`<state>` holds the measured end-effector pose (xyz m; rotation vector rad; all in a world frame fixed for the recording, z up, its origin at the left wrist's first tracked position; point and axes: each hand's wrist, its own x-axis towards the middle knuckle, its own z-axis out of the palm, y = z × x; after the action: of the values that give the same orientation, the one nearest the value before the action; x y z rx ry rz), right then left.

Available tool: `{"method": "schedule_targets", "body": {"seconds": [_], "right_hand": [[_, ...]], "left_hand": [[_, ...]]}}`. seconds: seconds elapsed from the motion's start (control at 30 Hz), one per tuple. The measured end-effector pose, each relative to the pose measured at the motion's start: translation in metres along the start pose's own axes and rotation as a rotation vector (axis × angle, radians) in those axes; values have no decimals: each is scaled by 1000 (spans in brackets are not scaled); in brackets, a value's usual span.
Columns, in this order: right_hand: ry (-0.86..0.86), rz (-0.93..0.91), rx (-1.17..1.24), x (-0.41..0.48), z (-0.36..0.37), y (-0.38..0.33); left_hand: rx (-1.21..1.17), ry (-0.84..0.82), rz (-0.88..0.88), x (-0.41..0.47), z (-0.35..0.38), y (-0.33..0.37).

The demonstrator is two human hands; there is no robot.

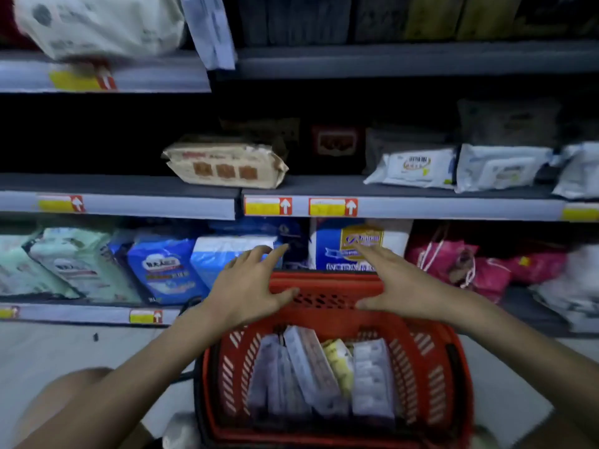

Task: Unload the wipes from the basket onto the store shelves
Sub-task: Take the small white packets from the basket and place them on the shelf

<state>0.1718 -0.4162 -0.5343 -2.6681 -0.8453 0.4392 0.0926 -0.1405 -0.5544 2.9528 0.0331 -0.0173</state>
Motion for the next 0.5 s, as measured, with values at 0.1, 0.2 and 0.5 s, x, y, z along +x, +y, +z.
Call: {"method": "schedule_targets", "body": {"seconds": [0.1,0.2,0.5], "right_hand": [[-106,29,-41,-2,42,22],[-275,35,-41,-8,84,38],[-583,-72,-420,-34,172,42]], "left_hand": [[41,-94,38,-2,40,5],[75,-236,63,-6,80,7],[114,-551,26,-20,186,18]]}}
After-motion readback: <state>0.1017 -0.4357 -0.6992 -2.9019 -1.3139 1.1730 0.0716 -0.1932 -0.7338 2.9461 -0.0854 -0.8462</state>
